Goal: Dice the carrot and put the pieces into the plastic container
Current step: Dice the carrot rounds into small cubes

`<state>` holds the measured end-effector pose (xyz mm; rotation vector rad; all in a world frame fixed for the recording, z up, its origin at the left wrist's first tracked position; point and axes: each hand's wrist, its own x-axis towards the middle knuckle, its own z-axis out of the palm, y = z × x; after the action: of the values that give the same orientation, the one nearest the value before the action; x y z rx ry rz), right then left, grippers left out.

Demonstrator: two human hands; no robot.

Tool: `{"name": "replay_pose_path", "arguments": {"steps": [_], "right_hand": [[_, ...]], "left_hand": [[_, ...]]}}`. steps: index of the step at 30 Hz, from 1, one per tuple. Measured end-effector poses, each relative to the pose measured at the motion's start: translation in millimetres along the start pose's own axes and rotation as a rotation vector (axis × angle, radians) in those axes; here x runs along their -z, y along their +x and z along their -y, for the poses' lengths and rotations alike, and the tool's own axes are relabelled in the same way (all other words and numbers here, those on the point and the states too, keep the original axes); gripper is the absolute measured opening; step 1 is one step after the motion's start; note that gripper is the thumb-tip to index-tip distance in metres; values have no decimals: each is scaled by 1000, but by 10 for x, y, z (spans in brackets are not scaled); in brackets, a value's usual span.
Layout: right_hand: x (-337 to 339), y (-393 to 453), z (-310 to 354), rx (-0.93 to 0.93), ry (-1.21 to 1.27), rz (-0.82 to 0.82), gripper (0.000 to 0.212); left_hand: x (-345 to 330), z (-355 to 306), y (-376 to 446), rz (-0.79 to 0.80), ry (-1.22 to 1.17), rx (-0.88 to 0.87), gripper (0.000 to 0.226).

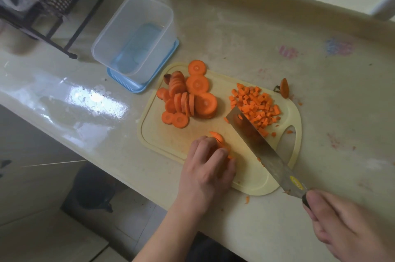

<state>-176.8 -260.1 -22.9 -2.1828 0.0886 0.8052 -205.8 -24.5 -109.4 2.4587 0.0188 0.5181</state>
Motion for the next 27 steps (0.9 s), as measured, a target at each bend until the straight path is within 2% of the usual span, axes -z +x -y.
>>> {"name": "replay_pose_path", "arguments": {"steps": [13, 18, 24, 27], "right_hand": [[9, 17, -30, -6, 18, 1, 88], [20, -1, 19, -14, 39, -11, 86], [-14, -16, 21, -96, 212, 21, 93], [-27, -1, 72, -111, 317, 19, 93]], "left_hand": [[50, 21, -36, 45, 10, -65, 12], [20, 3, -36, 47, 30, -32, 14], [8, -71, 39, 9, 74, 1, 17], [0, -306, 226, -49, -16, 20, 20]]}}
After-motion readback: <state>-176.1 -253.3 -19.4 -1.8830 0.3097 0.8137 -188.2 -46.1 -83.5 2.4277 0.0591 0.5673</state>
